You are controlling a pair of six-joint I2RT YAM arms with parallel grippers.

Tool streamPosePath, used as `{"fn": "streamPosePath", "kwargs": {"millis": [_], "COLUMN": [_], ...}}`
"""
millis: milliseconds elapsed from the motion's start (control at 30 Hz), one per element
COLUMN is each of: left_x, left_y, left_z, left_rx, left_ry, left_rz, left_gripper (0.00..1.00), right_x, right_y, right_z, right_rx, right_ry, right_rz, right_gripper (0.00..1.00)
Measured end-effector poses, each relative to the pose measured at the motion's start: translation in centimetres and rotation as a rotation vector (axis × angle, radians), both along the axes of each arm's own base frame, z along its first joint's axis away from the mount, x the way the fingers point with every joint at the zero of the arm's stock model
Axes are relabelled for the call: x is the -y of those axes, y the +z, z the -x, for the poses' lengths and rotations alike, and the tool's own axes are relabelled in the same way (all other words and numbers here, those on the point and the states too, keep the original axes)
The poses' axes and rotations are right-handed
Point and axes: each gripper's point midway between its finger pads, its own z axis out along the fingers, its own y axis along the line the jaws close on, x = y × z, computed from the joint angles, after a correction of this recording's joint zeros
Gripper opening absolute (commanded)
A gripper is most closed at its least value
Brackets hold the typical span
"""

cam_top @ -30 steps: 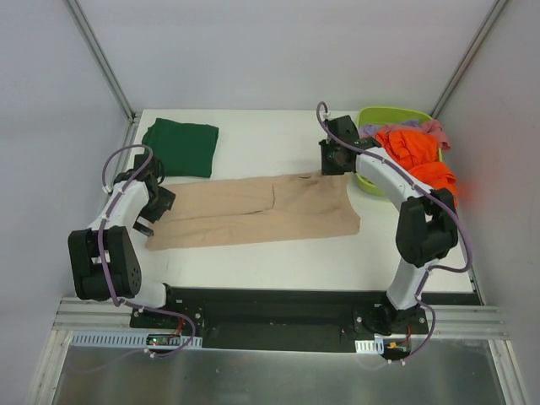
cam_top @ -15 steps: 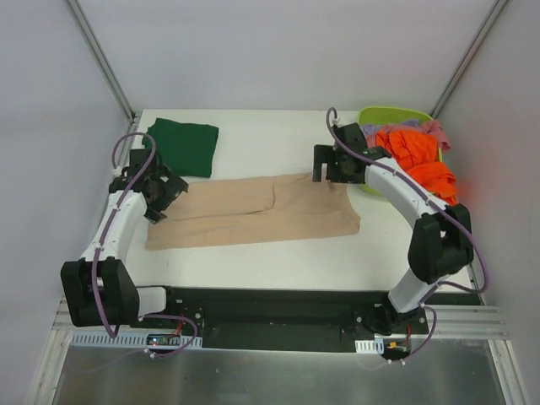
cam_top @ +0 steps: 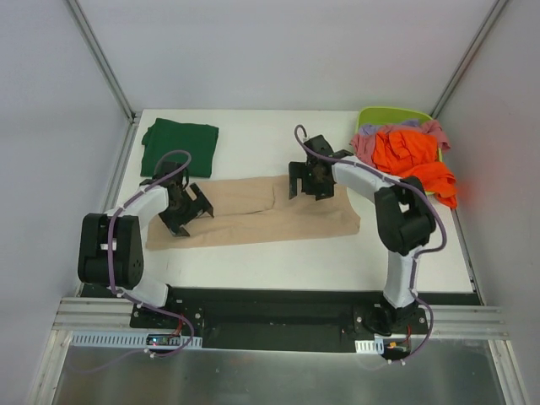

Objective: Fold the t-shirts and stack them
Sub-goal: Rotate the tshirt 90 degrees

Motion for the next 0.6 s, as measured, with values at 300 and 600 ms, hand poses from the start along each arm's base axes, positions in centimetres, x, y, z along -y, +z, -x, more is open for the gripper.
{"fn": "streamPosePath", "kwargs": {"millis": [300,600], "left_x": [3.1,14.2], "left_y": [-1.4,-0.8], "left_z": [2.8,7.7], "left_rx": [-0.022,-0.079], "left_ry": [-0.084,-0.249], "left_rz": [0.007,0.177], "left_gripper": [0.99,0.99], "right_x": [-3.6,-6.6], "right_y": [-1.8,-0.6], "right_z": [-9.0,-19.3], "right_rx": [0.011,0.132], "right_ry": [-0.039,-0.092], "right_rz": [-0.018,-0.263], "right_gripper": [0.96,0.96]}}
